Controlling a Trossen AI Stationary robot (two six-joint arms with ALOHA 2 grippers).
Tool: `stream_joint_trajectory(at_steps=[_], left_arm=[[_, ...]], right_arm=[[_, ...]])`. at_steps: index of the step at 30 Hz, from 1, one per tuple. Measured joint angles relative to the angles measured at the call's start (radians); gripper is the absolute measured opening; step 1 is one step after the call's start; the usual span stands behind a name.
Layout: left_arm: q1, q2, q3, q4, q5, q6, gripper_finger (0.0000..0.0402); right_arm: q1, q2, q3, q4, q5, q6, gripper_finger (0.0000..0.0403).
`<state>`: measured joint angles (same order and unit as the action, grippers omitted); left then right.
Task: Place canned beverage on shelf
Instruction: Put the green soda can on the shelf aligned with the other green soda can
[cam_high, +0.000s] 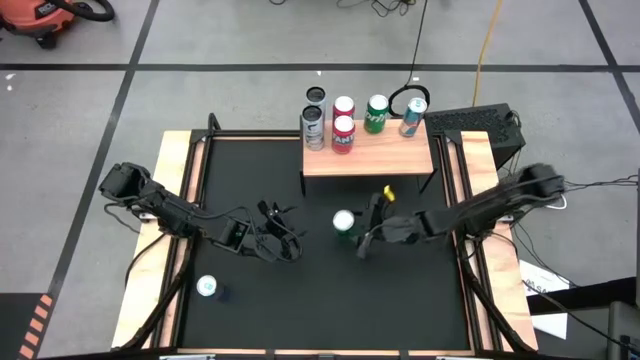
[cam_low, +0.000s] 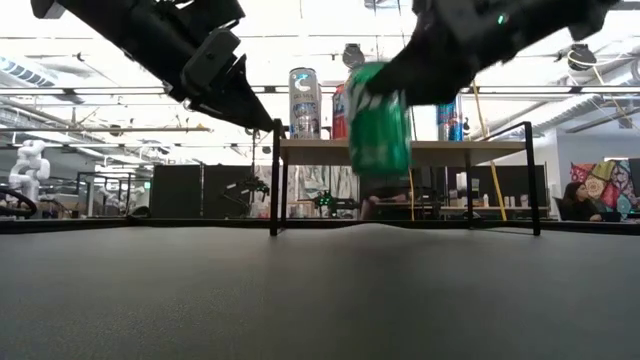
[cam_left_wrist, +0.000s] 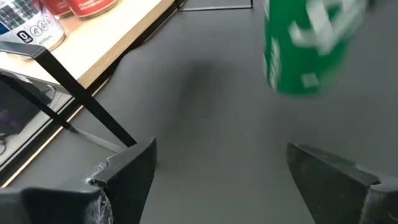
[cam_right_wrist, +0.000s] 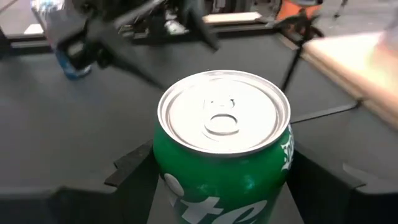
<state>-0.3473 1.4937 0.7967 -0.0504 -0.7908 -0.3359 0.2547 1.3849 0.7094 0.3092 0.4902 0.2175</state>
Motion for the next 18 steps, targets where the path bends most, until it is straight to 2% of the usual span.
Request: stream_joint_trajectory(at_steps=[6, 10, 13, 18], left_arm=[[0.0, 0.0, 0.0, 0.021, -0.006, 0.0, 0.035], [0.0, 0.0, 0.0, 0.038, -0.026, -0.001, 0.035], [0.0, 0.0, 0.0, 0.047, -0.028, -0.001, 0.035], [0.0, 0.0, 0.0, 0.052, -0.029, -0.001, 0.035]], right_arm=[[-0.087, -0.275, 0.001, -0.197, 0.003, -0.078, 0.0285], [-0.196, -0.388, 0.0, -0.259, -0.003, -0.112, 0.0285], [-0.271, -0.44, 0.001, -0.271, -0.056, -0.137, 0.0285], [-0.419, -0.455, 0.002, -0.292, -0.211, -0.213, 0.0285]])
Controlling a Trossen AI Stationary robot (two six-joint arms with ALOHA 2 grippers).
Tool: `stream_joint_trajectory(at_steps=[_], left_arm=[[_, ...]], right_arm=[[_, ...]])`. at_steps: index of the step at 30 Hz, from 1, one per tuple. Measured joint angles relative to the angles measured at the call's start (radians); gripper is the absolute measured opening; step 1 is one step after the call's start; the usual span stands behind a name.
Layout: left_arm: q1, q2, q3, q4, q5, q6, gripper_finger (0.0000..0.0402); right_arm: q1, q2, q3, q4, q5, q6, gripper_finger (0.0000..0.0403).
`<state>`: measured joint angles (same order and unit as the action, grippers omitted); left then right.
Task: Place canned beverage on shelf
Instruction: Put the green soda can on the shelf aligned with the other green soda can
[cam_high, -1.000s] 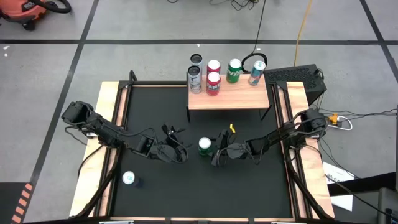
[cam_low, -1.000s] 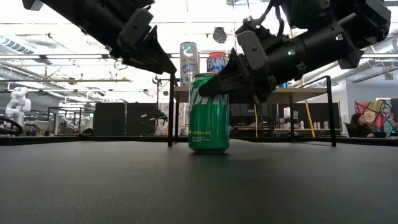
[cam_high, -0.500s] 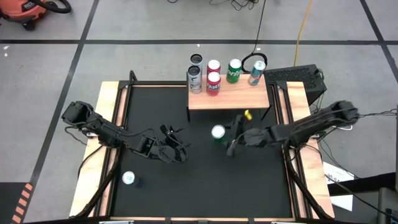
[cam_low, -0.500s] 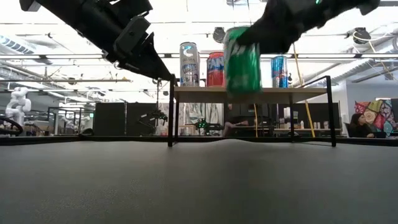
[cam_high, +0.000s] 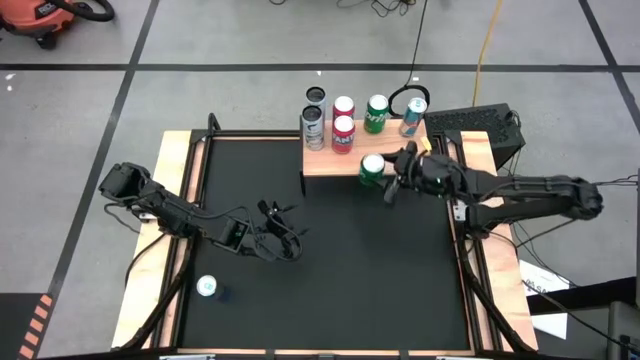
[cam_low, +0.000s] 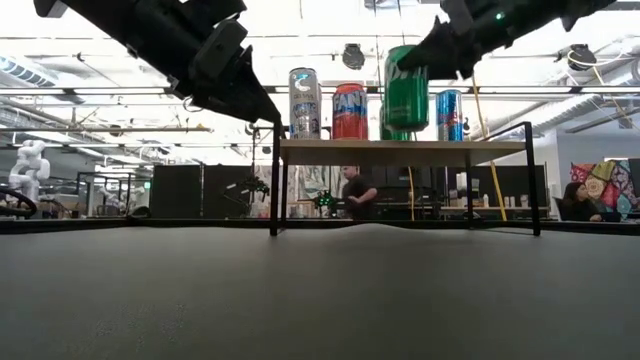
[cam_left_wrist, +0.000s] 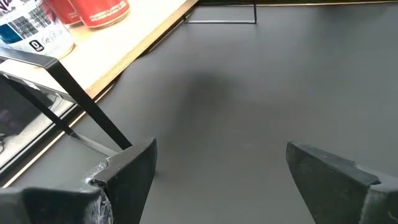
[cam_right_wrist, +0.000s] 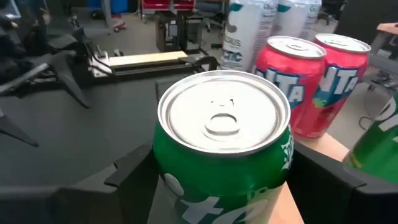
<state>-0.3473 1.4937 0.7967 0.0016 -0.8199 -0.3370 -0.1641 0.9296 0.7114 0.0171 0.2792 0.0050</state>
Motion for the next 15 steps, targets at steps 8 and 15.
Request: stream_joint_trajectory(at_steps=[8, 15], left_arm=[[0.0, 0.0, 0.0, 0.016, 0.0, 0.002, 0.035], [0.001, 0.0, 0.0, 0.012, 0.0, 0.002, 0.035]], right_arm=[[-0.202, 0.056, 0.08, -0.046, -0.134, -0.033, 0.0286], [-0.335, 0.126, 0.131, -0.067, -0.254, -0.043, 0.0286]])
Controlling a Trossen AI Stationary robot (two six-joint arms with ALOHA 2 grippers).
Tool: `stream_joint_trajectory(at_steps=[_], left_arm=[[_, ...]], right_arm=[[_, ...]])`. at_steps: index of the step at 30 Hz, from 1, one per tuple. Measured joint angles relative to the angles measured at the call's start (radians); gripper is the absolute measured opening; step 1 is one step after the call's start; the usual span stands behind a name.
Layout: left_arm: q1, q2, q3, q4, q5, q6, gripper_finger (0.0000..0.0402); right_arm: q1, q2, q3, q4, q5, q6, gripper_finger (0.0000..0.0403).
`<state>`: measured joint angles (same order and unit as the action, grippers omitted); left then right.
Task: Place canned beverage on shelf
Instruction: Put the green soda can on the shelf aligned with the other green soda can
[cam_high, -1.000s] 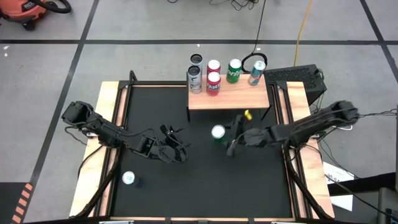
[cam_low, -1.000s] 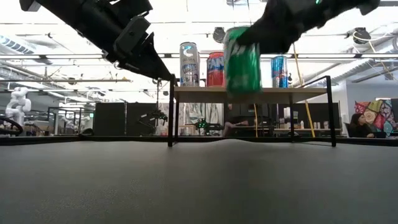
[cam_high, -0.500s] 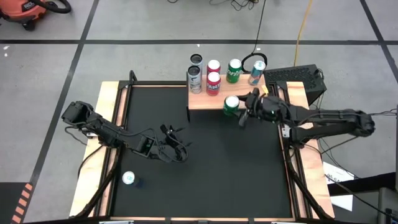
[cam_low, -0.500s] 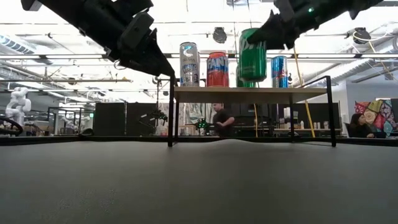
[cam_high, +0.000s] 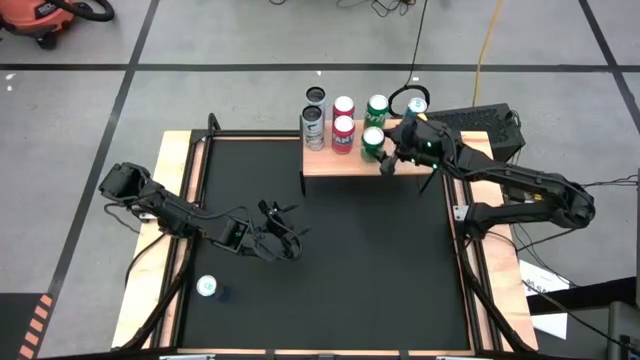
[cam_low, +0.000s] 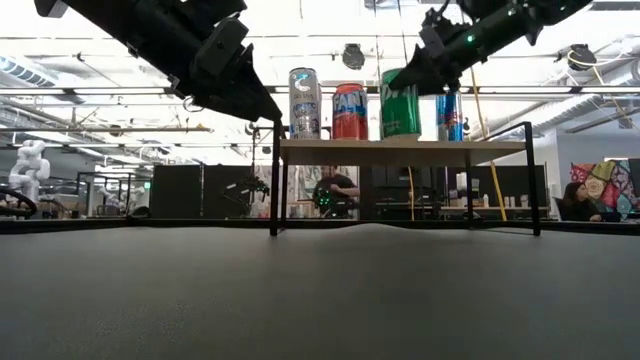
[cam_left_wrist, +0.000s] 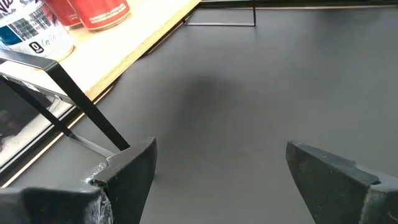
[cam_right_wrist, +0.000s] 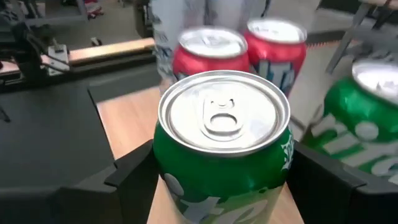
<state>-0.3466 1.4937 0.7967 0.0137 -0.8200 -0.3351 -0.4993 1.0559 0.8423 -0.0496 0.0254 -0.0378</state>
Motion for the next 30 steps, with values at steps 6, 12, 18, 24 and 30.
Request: stream_joint_trajectory(at_steps=[6, 12, 18, 24, 30], left_arm=[[0.0, 0.0, 0.0, -0.009, 0.0, -0.001, 0.035], [0.0, 0.0, 0.0, -0.006, 0.0, -0.026, 0.035], [0.0, 0.0, 0.0, 0.005, 0.0, -0.027, 0.035], [0.0, 0.0, 0.0, 0.004, 0.001, -0.027, 0.035], [-0.001, 0.0, 0.0, 0.0, 0.004, -0.027, 0.035]], right_arm=[[-0.092, 0.027, 0.005, -0.011, -0.086, 0.003, 0.0286], [-0.167, 0.04, 0.006, -0.001, -0.138, -0.008, 0.0289], [-0.208, 0.063, 0.008, 0.019, -0.201, -0.015, 0.0304], [-0.209, 0.07, 0.008, 0.027, -0.217, 0.003, 0.0312], [-0.208, 0.052, 0.007, 0.01, -0.214, 0.012, 0.0318]])
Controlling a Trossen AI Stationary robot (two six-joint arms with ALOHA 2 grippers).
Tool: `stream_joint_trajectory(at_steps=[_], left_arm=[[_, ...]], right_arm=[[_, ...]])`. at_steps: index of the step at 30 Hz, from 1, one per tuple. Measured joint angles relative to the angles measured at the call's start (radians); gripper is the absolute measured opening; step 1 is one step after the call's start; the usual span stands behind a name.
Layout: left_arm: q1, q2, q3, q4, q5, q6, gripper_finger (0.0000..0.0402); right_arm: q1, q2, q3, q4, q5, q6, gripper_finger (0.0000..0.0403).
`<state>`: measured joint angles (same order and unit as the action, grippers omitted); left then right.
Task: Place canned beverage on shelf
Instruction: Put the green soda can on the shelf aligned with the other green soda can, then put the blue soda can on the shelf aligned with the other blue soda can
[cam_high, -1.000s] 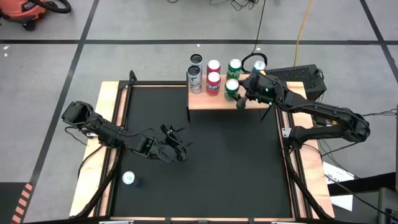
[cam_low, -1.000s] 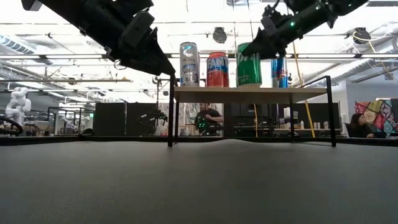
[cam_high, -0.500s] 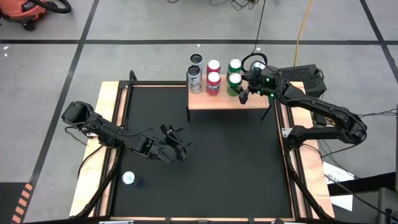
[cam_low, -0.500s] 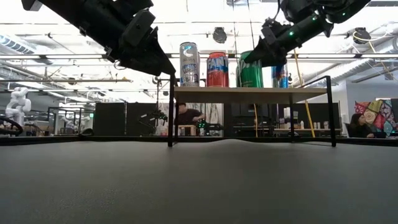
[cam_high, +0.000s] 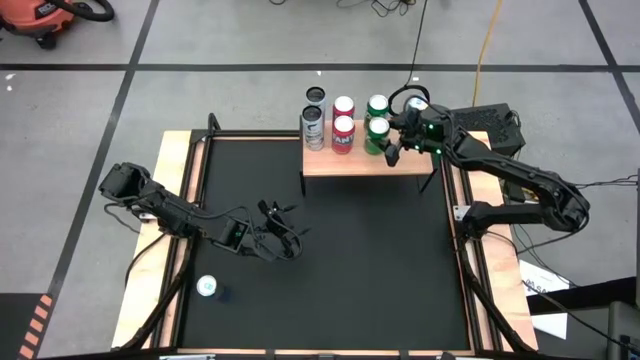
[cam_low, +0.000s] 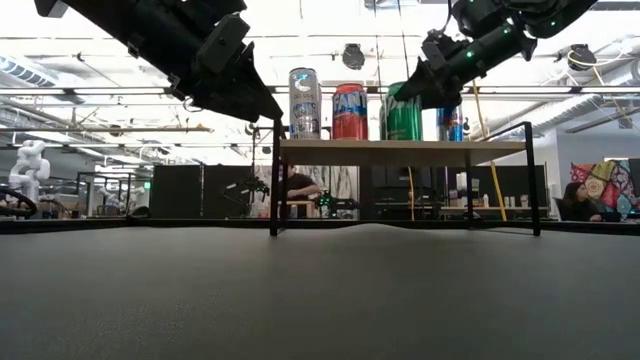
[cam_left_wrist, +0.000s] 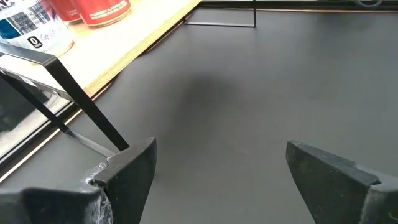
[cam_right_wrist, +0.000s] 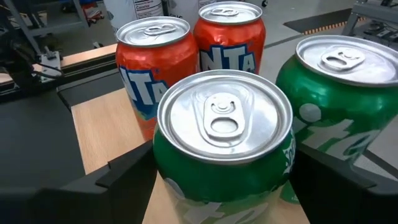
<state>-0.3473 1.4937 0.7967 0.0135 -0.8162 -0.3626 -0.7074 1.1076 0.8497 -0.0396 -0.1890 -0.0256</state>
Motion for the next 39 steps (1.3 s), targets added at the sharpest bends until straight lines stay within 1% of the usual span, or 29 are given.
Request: stream_joint_trajectory(at_steps=[8, 12, 16, 17, 20, 23, 26, 28, 29, 31, 34, 37, 39], left_arm=[[0.0, 0.0, 0.0, 0.0, 0.001, -0.004, 0.035], [0.0, 0.0, 0.0, -0.003, 0.001, -0.022, 0.035], [-0.004, -0.001, 0.0, -0.015, 0.0, -0.017, 0.035], [-0.01, -0.007, 0.003, -0.04, -0.009, -0.017, 0.035], [-0.042, -0.048, 0.03, -0.137, -0.088, -0.025, 0.035], [-0.095, -0.102, 0.057, -0.231, -0.139, -0.045, 0.035], [-0.17, -0.165, 0.11, -0.363, -0.127, -0.051, 0.035], [-0.222, -0.202, 0.16, -0.505, -0.075, -0.078, 0.035], [-0.249, -0.218, 0.184, -0.588, -0.03, -0.124, 0.035], [-0.294, -0.243, 0.233, -0.743, 0.072, -0.266, 0.035], [-0.364, -0.26, 0.29, -0.907, 0.2, -0.488, 0.035], [-0.435, -0.258, 0.298, -0.991, 0.296, -0.656, 0.035], [-0.472, -0.256, 0.298, -1.023, 0.399, -0.719, 0.035]], right_arm=[[0.002, -0.041, -0.002, 0.008, 0.001, -0.009, 0.0352], [0.008, -0.073, -0.002, 0.005, 0.001, -0.009, 0.0356], [0.041, -0.134, -0.002, 0.004, 0.001, 0.015, 0.0355], [0.055, -0.154, -0.002, 0.005, 0.001, 0.021, 0.0354], [0.11, -0.208, -0.002, 0.005, 0.002, 0.046, 0.0353], [0.191, -0.237, -0.002, 0.001, 0.002, 0.06, 0.0353], [0.281, -0.243, -0.006, 0.0, 0.002, 0.066, 0.0353], [0.341, -0.243, -0.025, 0.003, 0.006, 0.066, 0.0352], [0.37, -0.243, -0.038, 0.004, 0.007, 0.067, 0.0352], [0.421, -0.243, -0.068, 0.005, 0.023, 0.075, 0.0352], [0.488, -0.243, -0.12, 0.02, 0.075, 0.088, 0.0352], [0.545, -0.242, -0.174, 0.059, 0.123, 0.104, 0.0352], [0.577, -0.241, -0.215, 0.121, 0.142, 0.123, 0.0352]])
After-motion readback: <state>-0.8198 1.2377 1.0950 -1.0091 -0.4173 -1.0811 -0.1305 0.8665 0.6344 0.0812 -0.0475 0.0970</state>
